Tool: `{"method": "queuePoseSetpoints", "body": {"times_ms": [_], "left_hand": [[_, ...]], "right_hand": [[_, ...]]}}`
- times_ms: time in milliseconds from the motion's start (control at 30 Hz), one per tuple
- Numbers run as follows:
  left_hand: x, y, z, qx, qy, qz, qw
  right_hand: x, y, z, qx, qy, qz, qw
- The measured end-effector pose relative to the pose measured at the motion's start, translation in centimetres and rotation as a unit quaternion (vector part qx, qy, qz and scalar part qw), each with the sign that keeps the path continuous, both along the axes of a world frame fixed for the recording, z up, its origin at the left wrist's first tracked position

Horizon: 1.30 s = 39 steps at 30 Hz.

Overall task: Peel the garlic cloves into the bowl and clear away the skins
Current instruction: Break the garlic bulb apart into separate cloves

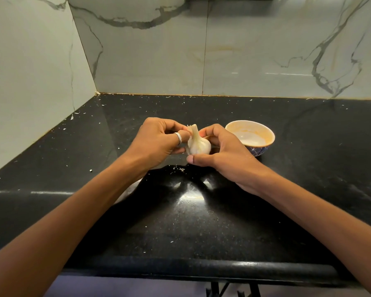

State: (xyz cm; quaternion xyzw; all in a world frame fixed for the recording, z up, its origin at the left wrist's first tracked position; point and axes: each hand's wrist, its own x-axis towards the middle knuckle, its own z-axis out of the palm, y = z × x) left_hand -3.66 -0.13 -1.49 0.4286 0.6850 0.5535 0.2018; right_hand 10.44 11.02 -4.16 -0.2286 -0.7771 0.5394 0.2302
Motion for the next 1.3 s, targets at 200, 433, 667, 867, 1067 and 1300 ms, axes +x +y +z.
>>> {"method": "queuePoseSetpoints", "body": {"times_ms": [200,433,667,867,1067,1300], "left_hand": [[-0.2,-0.3,0.4,0.000,-0.027,-0.018,0.999],[-0.1,-0.3,0.4,-0.001,-0.063,0.007,0.998],[-0.9,0.0,0.3,0.014,-0.115,0.081,0.990],[-1.8,0.4,-0.6,-0.009,-0.081,0.162,0.983],[-2.2,0.6,-1.1,-0.033,-0.054,0.212,0.975],[-2.4,0.1,-1.2,-0.112,0.089,0.220,0.965]], "right_hand": [[0.3,0.2,0.5,-0.119,0.034,0.063,0.990],[0.3,0.3,0.5,-0.181,0.064,0.087,0.977],[0.1,0.3,0.5,-0.208,0.093,0.084,0.970],[0.0,0.1,0.4,-0.195,0.092,0.076,0.974],[-0.3,0.0,0.2,-0.186,0.101,0.070,0.975],[-0.3,0.3,-0.3,-0.150,0.079,0.050,0.984]]}}
